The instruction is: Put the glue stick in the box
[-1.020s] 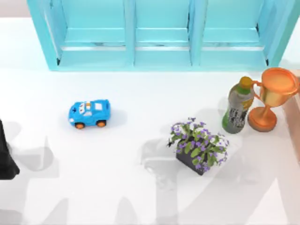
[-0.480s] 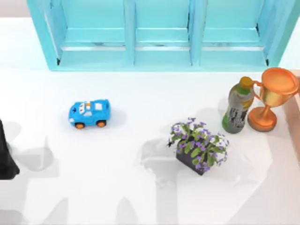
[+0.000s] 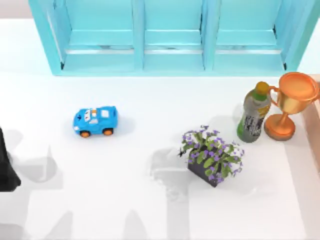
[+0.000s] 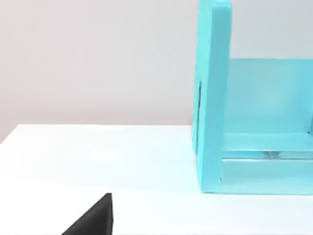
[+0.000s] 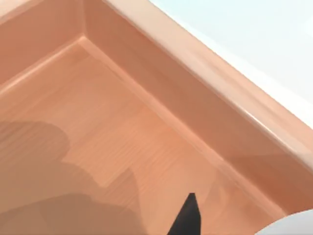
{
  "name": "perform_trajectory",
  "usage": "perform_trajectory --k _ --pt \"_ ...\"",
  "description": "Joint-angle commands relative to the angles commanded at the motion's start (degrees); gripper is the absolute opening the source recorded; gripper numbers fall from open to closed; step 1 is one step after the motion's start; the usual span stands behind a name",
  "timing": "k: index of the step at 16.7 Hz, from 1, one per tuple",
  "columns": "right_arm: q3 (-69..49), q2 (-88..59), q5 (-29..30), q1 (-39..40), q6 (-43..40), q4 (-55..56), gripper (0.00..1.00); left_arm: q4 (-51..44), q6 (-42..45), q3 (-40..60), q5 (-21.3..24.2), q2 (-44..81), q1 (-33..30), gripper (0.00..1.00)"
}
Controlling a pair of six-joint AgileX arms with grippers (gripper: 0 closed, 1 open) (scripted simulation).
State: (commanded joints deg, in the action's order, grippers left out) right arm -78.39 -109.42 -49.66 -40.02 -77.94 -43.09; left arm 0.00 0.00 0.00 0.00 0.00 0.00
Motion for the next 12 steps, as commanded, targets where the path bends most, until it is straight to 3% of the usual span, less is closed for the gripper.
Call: perform_trajectory --k 12 --pt "15.5 9.0 -10.4 -10.0 -21.1 -16.1 0.00 0.0 0.0 0.0 0.0 0.0 0.0 1.00"
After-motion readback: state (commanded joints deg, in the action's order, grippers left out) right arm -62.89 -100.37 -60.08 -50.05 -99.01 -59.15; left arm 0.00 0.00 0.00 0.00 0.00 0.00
